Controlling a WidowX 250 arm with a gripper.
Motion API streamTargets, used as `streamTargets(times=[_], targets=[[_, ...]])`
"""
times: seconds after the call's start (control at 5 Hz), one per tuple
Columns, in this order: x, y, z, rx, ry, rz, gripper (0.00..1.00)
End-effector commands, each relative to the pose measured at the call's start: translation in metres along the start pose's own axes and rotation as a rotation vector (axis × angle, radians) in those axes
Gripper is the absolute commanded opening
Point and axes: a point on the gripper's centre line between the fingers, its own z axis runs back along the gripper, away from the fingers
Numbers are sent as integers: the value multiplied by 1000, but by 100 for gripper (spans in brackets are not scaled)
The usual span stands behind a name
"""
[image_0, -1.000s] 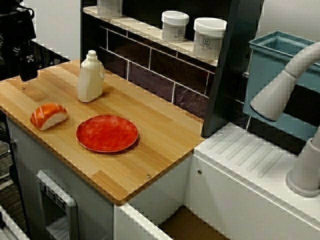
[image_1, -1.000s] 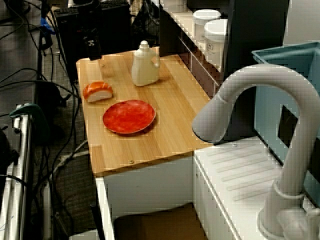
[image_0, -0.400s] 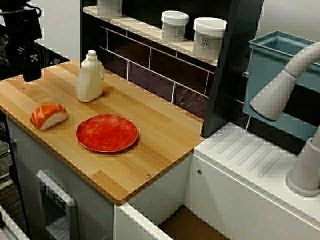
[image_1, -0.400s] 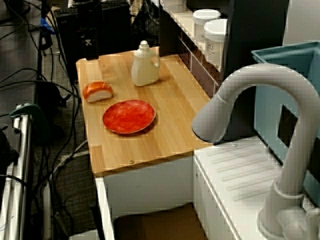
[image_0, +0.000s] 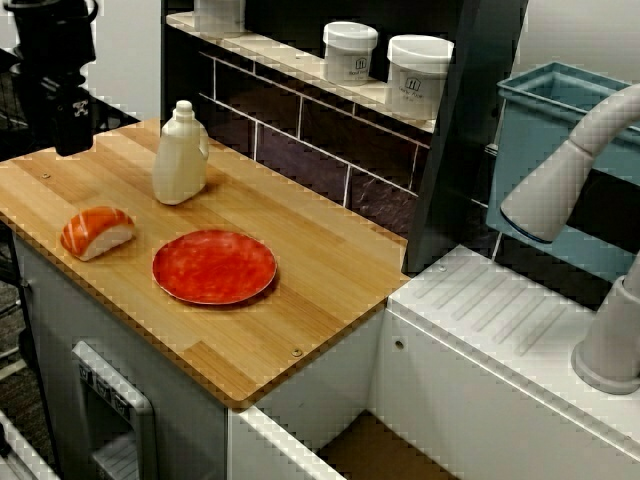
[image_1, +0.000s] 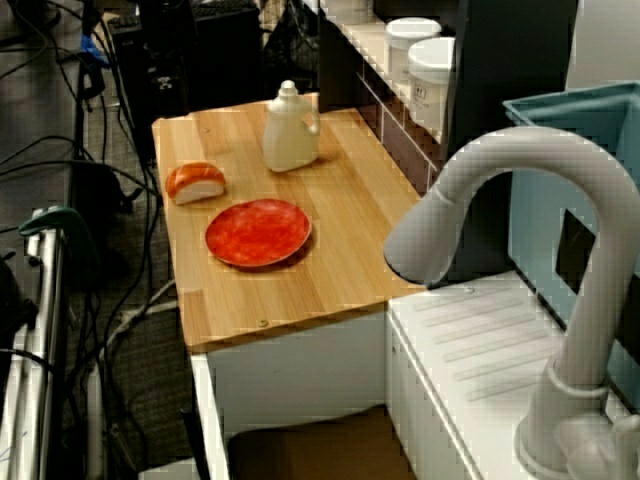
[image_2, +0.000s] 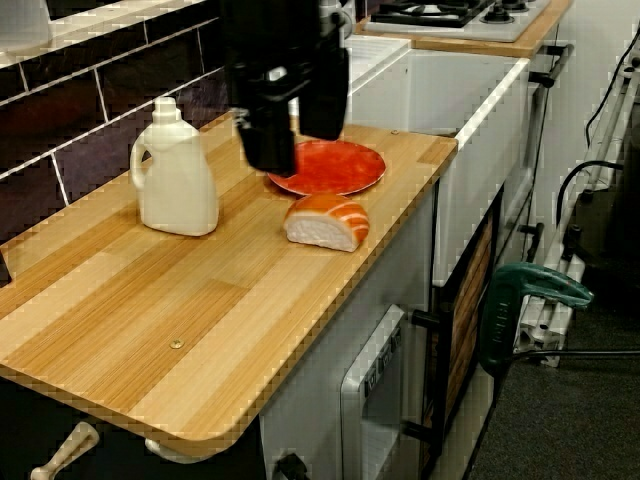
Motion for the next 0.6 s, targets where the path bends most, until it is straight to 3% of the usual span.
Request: streamTargets(times=[0.0,0.4], targets=[[-4,-11,-8,60,-72,39,100],[4,-10,-22,47,-100,95,100]])
